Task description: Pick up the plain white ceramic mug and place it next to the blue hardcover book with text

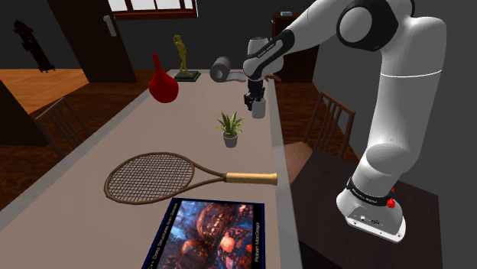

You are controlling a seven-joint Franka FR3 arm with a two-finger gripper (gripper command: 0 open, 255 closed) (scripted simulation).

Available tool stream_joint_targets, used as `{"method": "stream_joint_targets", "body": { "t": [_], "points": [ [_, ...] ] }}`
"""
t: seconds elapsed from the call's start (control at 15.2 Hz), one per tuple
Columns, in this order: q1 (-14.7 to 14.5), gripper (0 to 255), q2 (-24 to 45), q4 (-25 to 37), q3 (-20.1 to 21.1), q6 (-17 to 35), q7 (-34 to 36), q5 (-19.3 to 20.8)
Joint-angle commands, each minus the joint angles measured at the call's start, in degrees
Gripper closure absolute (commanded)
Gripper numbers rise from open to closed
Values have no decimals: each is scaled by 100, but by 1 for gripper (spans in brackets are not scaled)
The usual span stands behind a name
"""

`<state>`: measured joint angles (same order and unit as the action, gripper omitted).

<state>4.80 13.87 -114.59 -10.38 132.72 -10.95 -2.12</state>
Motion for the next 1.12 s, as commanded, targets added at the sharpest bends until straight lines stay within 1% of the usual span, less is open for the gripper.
{"method": "stream_joint_targets", "body": {
  "t": [0.0, 0.53, 1.06],
  "points": [
    [0, 255, 0, 0, 0, 0, 0, 0],
    [0, 255, 0, 0, 0, 1, 0, 0],
    [-19, 255, -298, 256, -21, -549, 44, 76]
  ]
}}
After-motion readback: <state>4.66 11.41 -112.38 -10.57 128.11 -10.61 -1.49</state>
